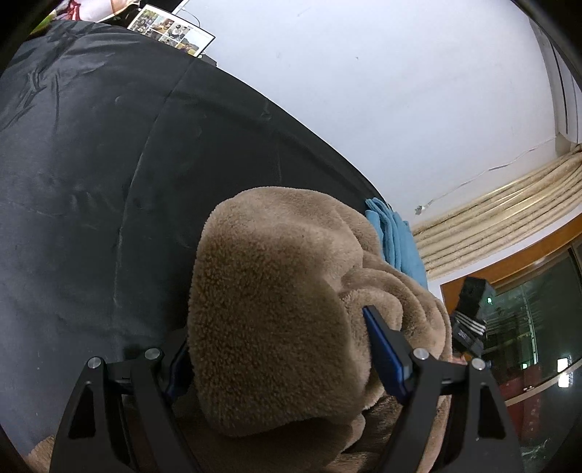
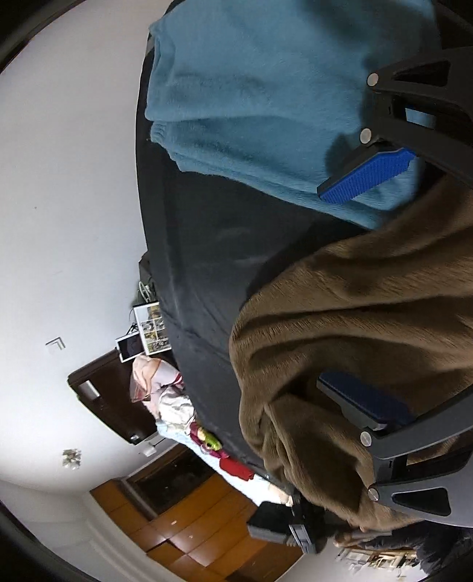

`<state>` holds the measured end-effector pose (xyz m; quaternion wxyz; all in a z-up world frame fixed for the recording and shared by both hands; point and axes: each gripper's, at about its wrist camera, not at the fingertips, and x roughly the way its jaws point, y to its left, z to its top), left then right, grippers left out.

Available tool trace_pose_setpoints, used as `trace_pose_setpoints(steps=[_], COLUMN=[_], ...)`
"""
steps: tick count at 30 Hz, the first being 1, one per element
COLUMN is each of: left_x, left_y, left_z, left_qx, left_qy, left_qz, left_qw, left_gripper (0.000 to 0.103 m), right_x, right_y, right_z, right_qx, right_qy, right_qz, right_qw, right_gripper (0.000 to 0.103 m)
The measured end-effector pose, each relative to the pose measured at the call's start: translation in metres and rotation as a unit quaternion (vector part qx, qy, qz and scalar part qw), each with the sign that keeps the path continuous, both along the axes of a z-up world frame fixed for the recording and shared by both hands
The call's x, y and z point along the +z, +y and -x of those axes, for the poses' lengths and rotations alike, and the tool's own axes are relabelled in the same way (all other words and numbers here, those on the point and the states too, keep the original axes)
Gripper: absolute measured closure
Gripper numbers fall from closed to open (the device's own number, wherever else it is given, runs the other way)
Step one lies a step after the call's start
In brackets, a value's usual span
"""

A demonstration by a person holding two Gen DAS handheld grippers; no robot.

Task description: Fold clothes

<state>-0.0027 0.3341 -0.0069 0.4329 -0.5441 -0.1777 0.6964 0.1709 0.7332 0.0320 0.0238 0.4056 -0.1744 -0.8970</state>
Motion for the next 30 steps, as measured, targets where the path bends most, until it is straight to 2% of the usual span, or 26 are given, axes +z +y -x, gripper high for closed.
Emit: trace_pose_setpoints(steps=[8, 12, 13, 14, 17, 24, 27, 30], left_x=[0.0, -0.007, -0.008, -0.009, -0.012, -0.013, -0.013, -0.014], left_y=[0.02, 0.021, 0.022, 0.023, 0.025, 0.026, 0.027, 0.028], left_z=[-0.003, -0.002, -0.001, 0.0, 0.0, -0.001, -0.001, -0.002], left_qx=[-0.005, -0.004, -0.004, -0.003, -0.003, -0.005, -0.006, -0.006], left_qy=[-0.003, -0.007, -0.009, -0.012, -0.015, -0.015, -0.016, -0.016], left_qz=[0.002, 0.005, 0.006, 0.007, 0.007, 0.007, 0.004, 0.001], left_qw=[1.0, 1.0, 0.9999, 0.9999, 0.9999, 0.9999, 0.9998, 0.9998], left_gripper=[0.019, 0.019, 0.019, 0.019, 0.019, 0.019, 0.019, 0.019], right_x=[-0.016, -0.019, -0.02, -0.021, -0.029, -0.034, -0.034, -0.035], right_y=[-0.02, -0.014, -0.011, -0.01, -0.004, -0.021, -0.009, -0.015], right_z=[0.029, 0.031, 0.03, 0.03, 0.033, 0.051, 0.055, 0.056], right_qx=[0.048, 0.051, 0.053, 0.056, 0.06, 0.071, 0.06, 0.059], right_qy=[-0.02, -0.017, -0.019, -0.022, -0.033, -0.051, -0.043, -0.044], right_qz=[-0.079, -0.062, -0.055, -0.047, -0.032, -0.077, -0.025, -0.047], right_qw=[0.995, 0.997, 0.997, 0.997, 0.997, 0.993, 0.997, 0.996], right_gripper=[0.008, 0.013, 0.02, 0.03, 0.037, 0.037, 0.037, 0.041])
